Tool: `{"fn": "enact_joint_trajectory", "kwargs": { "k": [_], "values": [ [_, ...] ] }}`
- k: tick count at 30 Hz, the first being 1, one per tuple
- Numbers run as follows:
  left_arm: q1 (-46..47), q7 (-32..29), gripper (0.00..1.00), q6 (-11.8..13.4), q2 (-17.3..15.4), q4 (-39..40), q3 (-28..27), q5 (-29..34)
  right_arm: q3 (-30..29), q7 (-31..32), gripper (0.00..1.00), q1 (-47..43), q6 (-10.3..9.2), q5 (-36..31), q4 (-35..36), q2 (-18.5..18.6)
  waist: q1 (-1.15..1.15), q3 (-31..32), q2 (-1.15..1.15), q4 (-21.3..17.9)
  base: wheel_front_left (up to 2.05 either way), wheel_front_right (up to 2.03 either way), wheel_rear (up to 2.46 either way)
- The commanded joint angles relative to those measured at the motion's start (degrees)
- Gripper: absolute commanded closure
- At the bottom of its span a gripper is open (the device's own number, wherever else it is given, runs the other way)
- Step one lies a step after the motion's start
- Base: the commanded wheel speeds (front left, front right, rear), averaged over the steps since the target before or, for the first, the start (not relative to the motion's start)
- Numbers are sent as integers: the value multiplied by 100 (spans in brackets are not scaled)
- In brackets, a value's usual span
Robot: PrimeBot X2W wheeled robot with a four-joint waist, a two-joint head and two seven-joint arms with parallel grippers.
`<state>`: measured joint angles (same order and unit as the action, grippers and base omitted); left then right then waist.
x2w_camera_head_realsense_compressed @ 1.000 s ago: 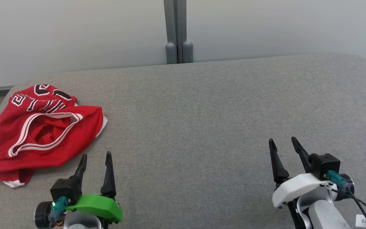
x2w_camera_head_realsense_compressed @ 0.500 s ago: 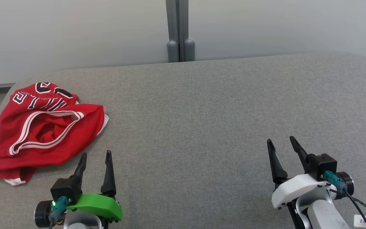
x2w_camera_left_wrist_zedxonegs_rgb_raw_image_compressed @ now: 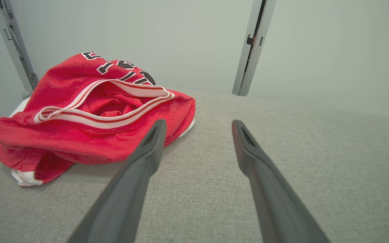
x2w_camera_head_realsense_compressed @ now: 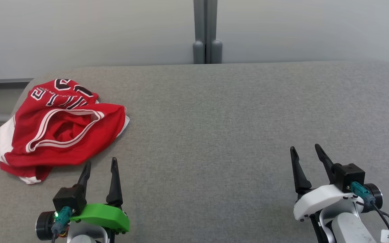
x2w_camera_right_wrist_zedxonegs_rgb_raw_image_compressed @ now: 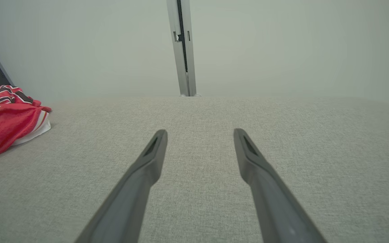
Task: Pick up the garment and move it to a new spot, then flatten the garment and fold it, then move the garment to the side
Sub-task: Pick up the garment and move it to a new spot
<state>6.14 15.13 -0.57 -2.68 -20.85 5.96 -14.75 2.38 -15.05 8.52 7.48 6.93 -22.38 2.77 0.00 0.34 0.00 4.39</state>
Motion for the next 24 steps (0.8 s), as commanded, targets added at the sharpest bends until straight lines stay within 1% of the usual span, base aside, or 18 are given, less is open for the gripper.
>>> {"fn": "enact_joint_trajectory", "kwargs": {
  "k": [1,11,12,13,19,24],
  "values": [
    [57,3,0,8,-39,-10,-11,-12,-25,-20,0,-51,3,-15,34,19,0,7,0,333,0,0,0],
    [-28,3,0,17,-37,-2,-166,95,46,-20,0,-59,3,60,90,20,0,7,0,1429,0,0,0],
    [-44,1,0,21,-33,7,-200,116,59,-20,0,-50,3,111,94,21,0,2,0,1618,0,0,0],
    [-50,0,0,14,-34,12,-237,121,61,-20,0,-42,2,151,99,21,0,-6,0,1716,0,0,0],
    [-76,0,0,-21,-34,37,-336,162,128,-20,0,1,2,204,107,21,0,-51,0,2160,0,0,0],
    [-113,0,0,-17,-32,49,-371,188,136,-20,0,-19,2,195,109,22,0,-76,0,2421,0,0,0]
  ]
}}
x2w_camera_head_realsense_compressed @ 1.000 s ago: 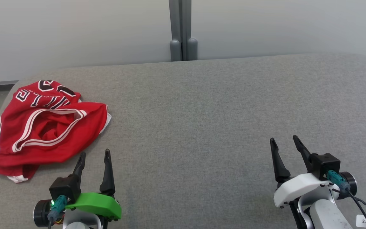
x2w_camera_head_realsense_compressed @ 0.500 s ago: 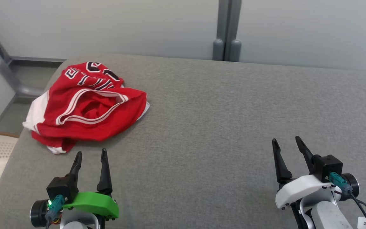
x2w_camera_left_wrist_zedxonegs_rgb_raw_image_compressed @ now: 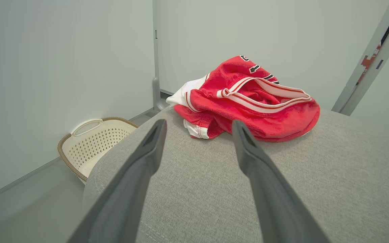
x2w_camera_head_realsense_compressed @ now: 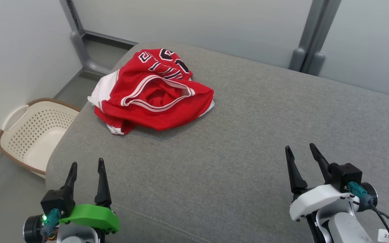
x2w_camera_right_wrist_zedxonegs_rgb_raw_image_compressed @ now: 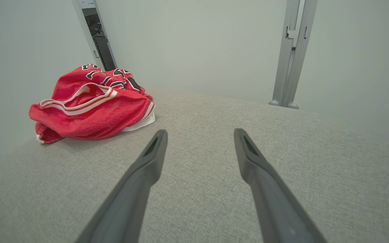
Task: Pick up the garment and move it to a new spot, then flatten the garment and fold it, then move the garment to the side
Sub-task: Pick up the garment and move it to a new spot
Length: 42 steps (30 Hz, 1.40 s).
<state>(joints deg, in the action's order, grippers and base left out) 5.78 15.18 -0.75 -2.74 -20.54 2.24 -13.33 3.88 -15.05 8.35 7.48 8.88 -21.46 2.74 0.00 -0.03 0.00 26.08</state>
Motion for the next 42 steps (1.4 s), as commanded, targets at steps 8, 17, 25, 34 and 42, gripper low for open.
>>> {"fn": "enact_joint_trajectory", "kwargs": {
  "k": [8,17,25,34,42],
  "values": [
    [-117,-4,0,-14,-25,79,-125,58,55,-20,0,78,2,-19,-45,26,0,-80,0,400,0,0,0],
    [74,-4,0,-72,-25,-74,-67,11,83,-20,0,66,3,-9,-71,26,0,-56,0,367,0,0,0],
    [1402,-104,0,-234,-31,-1175,104,-91,129,-20,0,143,2,-159,-45,26,0,-288,0,90,0,0,0],
    [3115,-1022,0,-425,-27,-2650,8,-649,325,74,0,421,2,-331,59,27,0,-829,0,-714,0,0,0],
    [4189,-1665,0,-574,-69,-3447,-111,-1102,360,168,0,685,2,-470,285,26,0,-1419,0,-1503,0,0,0]
  ]
}}
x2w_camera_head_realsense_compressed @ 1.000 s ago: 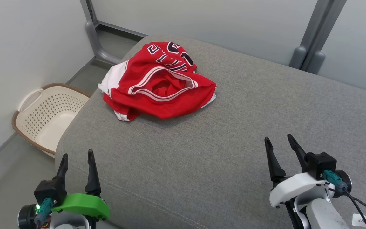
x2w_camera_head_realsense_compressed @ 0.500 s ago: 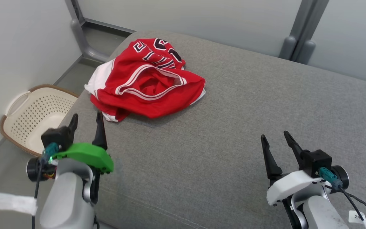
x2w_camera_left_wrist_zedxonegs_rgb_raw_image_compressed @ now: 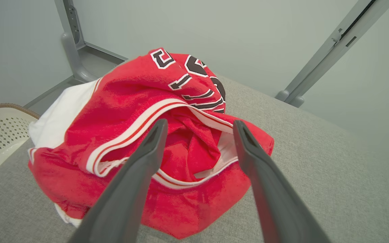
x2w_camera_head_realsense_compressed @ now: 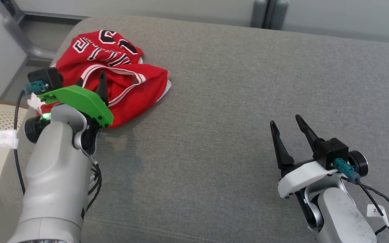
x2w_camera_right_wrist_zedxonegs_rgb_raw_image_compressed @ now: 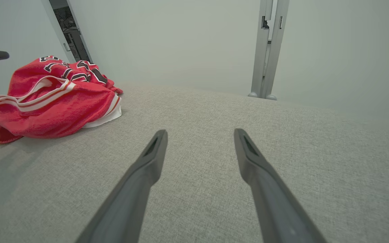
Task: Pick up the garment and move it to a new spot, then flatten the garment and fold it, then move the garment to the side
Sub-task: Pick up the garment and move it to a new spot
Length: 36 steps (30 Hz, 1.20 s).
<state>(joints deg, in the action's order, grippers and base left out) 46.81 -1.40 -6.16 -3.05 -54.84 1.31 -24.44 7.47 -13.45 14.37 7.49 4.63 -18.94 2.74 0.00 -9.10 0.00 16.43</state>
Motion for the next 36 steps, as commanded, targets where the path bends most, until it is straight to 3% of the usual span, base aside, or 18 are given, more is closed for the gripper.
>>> {"fn": "enact_joint_trajectory", "kwargs": {
  "k": [1,8,17,19,29,36],
  "values": [
    [187,-83,0,-28,-60,-96,-47,-48,7,18,0,116,1,-48,56,25,0,-582,0,-621,0,0,0],
    [826,-708,0,73,-141,-711,-95,-253,-27,8,0,236,1,-44,166,22,0,-951,0,-1059,0,0,0],
    [1132,-945,0,378,-256,-1168,52,-112,15,-29,0,281,1,49,181,22,0,-1133,0,-1251,0,0,0],
    [1157,-780,100,408,-285,-1168,104,-64,23,-42,0,273,1,73,132,22,0,-1105,0,-1250,0,0,0],
    [1493,595,100,287,-268,-756,215,54,48,-108,0,120,1,221,-82,22,0,-525,0,-1053,0,0,0],
    [1943,1010,100,48,-148,-370,384,-15,215,-147,0,-54,1,489,-285,22,0,159,0,-1180,0,0,0]
  ]
}}
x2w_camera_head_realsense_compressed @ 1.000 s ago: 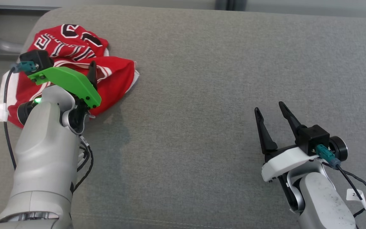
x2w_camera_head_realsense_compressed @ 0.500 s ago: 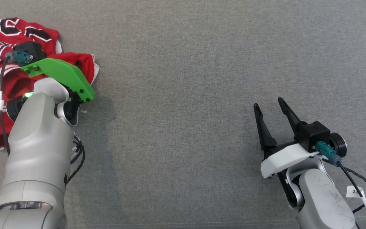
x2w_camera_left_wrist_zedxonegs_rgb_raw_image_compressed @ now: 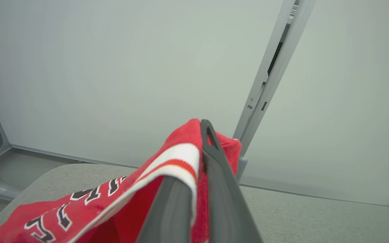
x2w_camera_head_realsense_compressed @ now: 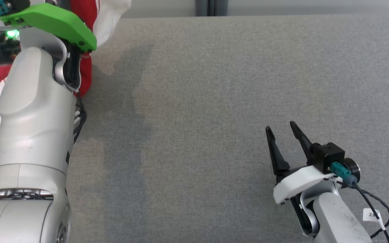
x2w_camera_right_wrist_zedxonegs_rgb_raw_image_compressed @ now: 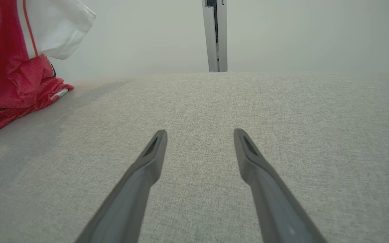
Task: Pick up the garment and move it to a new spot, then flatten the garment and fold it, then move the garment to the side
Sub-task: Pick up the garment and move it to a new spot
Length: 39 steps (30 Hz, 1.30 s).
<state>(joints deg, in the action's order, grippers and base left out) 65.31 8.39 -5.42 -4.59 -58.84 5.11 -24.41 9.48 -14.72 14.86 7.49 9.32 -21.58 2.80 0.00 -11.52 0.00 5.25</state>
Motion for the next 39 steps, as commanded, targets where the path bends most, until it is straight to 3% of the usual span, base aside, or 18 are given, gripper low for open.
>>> {"fn": "enact_joint_trajectory", "kwargs": {
  "k": [1,9,14,18,25,32,36,37,38,39],
  "values": [
    [162,56,100,-56,25,97,59,-4,52,-30,0,-134,1,67,-52,17,0,524,0,-131,0,0,0],
    [605,-10,100,-188,167,693,499,-380,121,-48,0,-302,1,241,-190,18,0,1050,0,-825,0,0,0],
    [635,-23,100,-209,171,1219,1047,-1230,189,-53,0,-313,1,260,-180,19,0,1102,0,-1411,0,0,0],
    [605,51,100,-48,171,1608,1606,-1818,195,-55,0,-285,1,242,-169,15,0,1017,0,-1848,0,0,0],
    [301,-8,100,468,152,2050,2795,-2542,111,-56,0,-220,1,280,-57,11,0,710,0,-2334,0,0,0],
    [-403,-22,100,802,151,1459,3540,-2781,98,-56,0,-185,1,373,76,11,0,420,0,-2463,0,0,0],
    [-841,-82,100,751,155,1036,3878,-2999,86,-56,0,-146,1,419,116,11,0,275,0,-2395,0,0,0],
    [-932,-70,88,749,155,966,3947,-3057,92,-55,0,-131,1,432,118,11,0,247,0,-2368,0,0,0],
    [-1035,-81,52,734,154,887,4066,-3099,101,-55,0,-105,1,451,122,11,0,211,0,-2329,0,0,0],
    [-1119,-83,0,720,154,832,4135,-3144,113,-55,0,-81,1,467,129,10,0,190,0,-2296,0,0,0]
  ]
}}
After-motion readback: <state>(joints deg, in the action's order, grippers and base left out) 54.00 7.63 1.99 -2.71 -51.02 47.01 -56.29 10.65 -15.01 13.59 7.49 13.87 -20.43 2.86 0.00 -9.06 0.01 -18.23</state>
